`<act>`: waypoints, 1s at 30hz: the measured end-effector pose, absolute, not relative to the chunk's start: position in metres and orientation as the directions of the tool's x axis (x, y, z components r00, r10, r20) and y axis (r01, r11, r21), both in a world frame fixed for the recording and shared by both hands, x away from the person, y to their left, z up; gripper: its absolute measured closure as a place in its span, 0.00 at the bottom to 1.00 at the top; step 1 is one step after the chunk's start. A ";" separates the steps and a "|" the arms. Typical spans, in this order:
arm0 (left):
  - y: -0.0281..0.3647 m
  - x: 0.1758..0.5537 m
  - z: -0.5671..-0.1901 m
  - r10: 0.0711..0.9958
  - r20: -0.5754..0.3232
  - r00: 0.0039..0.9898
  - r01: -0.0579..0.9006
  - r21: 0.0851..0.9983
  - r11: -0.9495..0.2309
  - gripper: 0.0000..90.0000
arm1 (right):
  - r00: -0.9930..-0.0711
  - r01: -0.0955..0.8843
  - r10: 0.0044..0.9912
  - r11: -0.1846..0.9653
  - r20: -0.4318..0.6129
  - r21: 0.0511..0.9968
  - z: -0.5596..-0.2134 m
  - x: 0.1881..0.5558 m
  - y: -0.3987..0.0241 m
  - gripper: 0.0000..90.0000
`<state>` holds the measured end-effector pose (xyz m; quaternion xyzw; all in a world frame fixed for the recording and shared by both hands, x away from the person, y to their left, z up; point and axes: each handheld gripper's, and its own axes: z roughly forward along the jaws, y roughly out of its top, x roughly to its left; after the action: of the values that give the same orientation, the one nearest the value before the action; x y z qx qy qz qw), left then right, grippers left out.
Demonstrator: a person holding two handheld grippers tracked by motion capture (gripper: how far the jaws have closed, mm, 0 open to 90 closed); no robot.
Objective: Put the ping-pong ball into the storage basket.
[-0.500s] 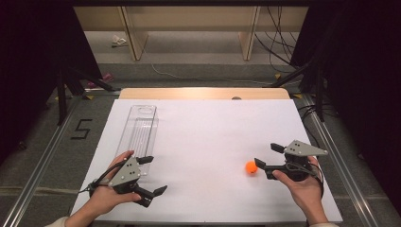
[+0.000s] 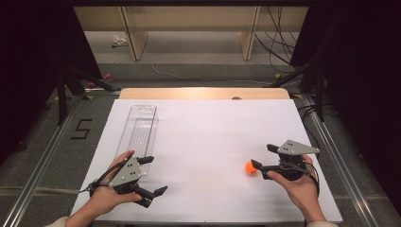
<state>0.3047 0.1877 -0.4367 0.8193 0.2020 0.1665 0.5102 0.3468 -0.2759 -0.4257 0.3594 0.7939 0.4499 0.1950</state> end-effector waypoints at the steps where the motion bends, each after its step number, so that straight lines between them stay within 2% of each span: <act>1: 0.188 0.305 -0.437 0.501 0.066 0.863 0.161 0.903 -0.397 0.00 | -0.667 0.397 0.745 0.341 0.013 0.852 -0.427 0.348 -0.275 0.18; 15: 0.187 0.305 -0.437 0.500 0.066 0.864 0.162 0.902 -0.399 0.00 | -0.691 0.397 0.723 0.406 -0.023 0.823 -0.437 0.359 -0.259 0.18; 30: 0.187 0.305 -0.437 0.498 0.067 0.865 0.161 0.902 -0.401 0.00 | -0.703 0.449 0.710 0.475 -0.028 0.757 -0.454 0.367 -0.254 0.18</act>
<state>0.3050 0.1871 -0.4371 0.8205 0.2006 0.1655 0.5091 0.3673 -0.2535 -0.4538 0.3446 0.8412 0.3794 0.1722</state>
